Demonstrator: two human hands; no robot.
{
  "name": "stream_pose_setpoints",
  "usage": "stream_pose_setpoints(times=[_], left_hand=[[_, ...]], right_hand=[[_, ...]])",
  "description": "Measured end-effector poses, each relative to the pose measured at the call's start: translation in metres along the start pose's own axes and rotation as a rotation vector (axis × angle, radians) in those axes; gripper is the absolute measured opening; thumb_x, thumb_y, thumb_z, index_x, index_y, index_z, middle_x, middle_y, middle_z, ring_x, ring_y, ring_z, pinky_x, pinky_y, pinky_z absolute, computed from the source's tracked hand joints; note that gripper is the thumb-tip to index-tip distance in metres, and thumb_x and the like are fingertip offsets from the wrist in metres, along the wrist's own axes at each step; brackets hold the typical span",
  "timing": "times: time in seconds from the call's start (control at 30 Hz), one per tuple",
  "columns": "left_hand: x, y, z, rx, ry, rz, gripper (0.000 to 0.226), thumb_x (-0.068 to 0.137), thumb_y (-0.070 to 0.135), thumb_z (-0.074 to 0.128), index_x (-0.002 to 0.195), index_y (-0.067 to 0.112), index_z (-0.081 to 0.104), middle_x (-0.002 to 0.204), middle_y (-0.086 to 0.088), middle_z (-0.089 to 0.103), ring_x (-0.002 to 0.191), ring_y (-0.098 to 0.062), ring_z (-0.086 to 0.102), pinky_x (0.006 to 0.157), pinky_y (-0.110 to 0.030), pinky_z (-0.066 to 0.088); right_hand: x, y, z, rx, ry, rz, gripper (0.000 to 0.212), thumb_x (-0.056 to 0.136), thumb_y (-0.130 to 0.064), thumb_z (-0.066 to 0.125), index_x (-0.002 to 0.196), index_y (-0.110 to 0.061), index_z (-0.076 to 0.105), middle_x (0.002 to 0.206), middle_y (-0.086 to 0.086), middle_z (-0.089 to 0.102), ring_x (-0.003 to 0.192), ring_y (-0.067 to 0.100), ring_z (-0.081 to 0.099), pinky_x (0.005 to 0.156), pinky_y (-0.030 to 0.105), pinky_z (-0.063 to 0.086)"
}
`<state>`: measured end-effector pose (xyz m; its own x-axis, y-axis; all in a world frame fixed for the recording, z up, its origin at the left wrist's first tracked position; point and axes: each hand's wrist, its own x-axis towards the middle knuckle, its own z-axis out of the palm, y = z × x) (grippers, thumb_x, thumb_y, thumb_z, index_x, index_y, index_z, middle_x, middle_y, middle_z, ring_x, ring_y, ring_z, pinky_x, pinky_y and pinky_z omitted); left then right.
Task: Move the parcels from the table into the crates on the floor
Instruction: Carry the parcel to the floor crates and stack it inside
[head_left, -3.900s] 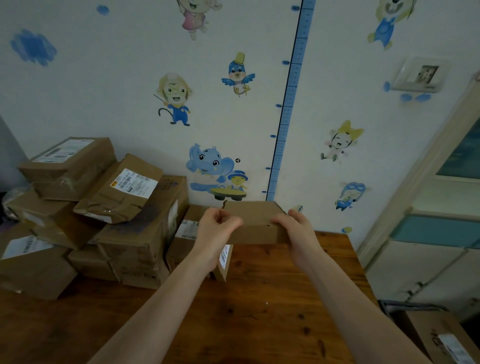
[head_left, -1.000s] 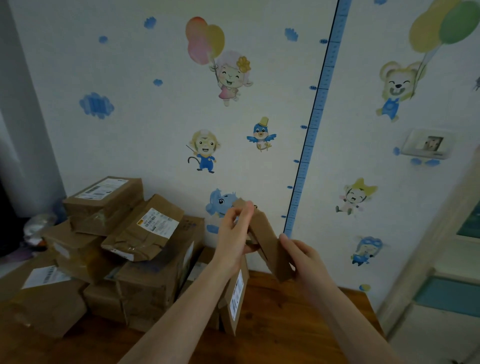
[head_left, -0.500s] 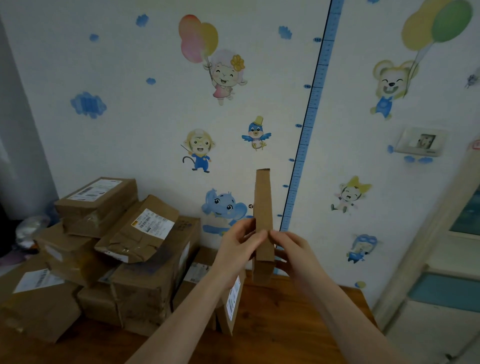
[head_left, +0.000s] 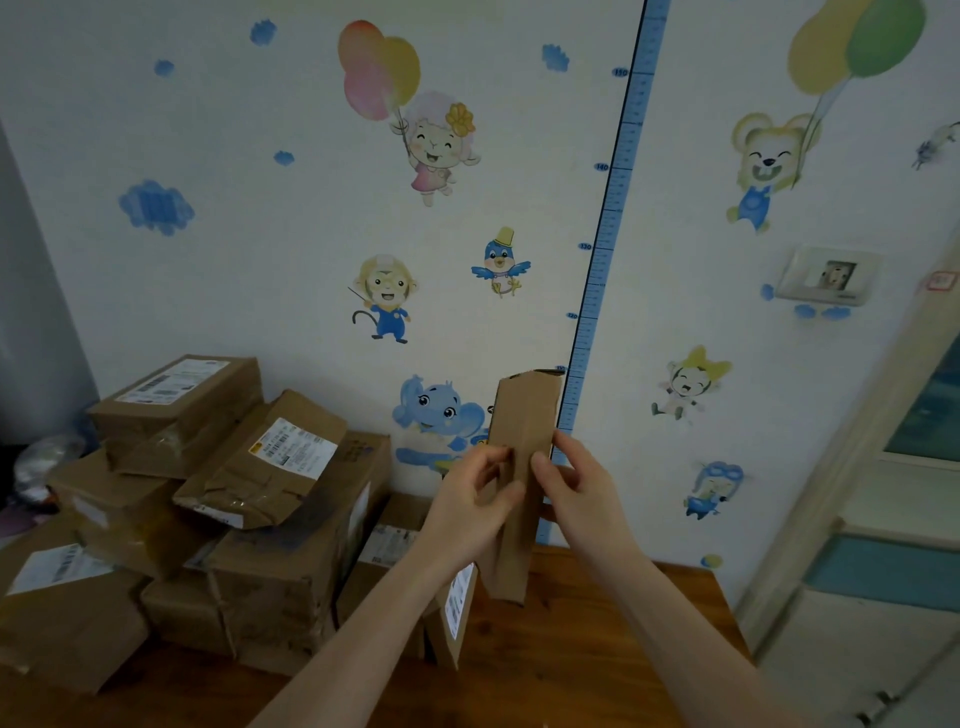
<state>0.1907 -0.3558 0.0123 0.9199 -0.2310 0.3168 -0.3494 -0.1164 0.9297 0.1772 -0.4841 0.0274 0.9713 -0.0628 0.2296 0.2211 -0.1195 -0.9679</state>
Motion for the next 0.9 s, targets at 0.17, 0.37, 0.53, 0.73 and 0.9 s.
stream_pose_setpoints(times=[0.17, 0.37, 0.53, 0.73, 0.9], left_hand=[[0.001, 0.002, 0.000, 0.098, 0.007, 0.066, 0.044, 0.094, 0.018, 0.057, 0.122, 0.046, 0.039, 0.110, 0.024, 0.055, 0.104, 0.006, 0.055, 0.093, -0.029, 0.051], [0.004, -0.005, 0.001, 0.054, 0.054, 0.041, 0.034, 0.086, 0.021, 0.067, 0.119, 0.022, 0.058, 0.116, 0.012, 0.062, 0.113, -0.008, 0.057, 0.097, -0.031, 0.048], [0.003, -0.001, 0.001, 0.096, 0.021, 0.065, 0.056, 0.088, 0.008, 0.063, 0.120, 0.048, 0.040, 0.108, 0.032, 0.055, 0.105, 0.017, 0.052, 0.084, -0.003, 0.041], [0.005, -0.006, 0.001, 0.092, 0.046, 0.017, 0.036, 0.087, 0.013, 0.065, 0.117, 0.031, 0.061, 0.115, 0.006, 0.067, 0.106, -0.003, 0.061, 0.098, -0.029, 0.049], [0.003, -0.004, -0.001, -0.028, 0.020, -0.071, 0.040, 0.084, 0.017, 0.068, 0.124, 0.012, 0.061, 0.113, -0.001, 0.068, 0.103, -0.014, 0.065, 0.090, -0.037, 0.054]], right_hand=[[0.000, 0.002, 0.000, 0.001, 0.008, -0.017, 0.022, 0.097, -0.020, 0.051, 0.101, -0.039, 0.060, 0.090, -0.015, 0.069, 0.090, 0.005, 0.066, 0.070, 0.020, 0.055], [0.004, 0.003, -0.005, 0.007, 0.107, 0.009, 0.010, 0.094, -0.019, 0.056, 0.095, -0.024, 0.064, 0.091, -0.003, 0.070, 0.086, 0.007, 0.067, 0.070, 0.021, 0.056], [0.002, 0.004, -0.004, 0.057, 0.068, 0.023, 0.024, 0.097, -0.019, 0.051, 0.114, -0.035, 0.055, 0.094, -0.004, 0.072, 0.093, 0.009, 0.067, 0.078, 0.027, 0.056], [0.005, -0.006, -0.009, 0.254, 0.137, 0.210, 0.035, 0.092, -0.045, 0.052, 0.092, -0.013, 0.068, 0.085, 0.001, 0.073, 0.088, 0.019, 0.068, 0.070, 0.031, 0.054], [0.004, -0.005, -0.014, 0.310, 0.118, 0.271, 0.023, 0.090, -0.021, 0.061, 0.108, -0.007, 0.061, 0.097, 0.012, 0.068, 0.088, 0.023, 0.067, 0.068, 0.032, 0.055]])
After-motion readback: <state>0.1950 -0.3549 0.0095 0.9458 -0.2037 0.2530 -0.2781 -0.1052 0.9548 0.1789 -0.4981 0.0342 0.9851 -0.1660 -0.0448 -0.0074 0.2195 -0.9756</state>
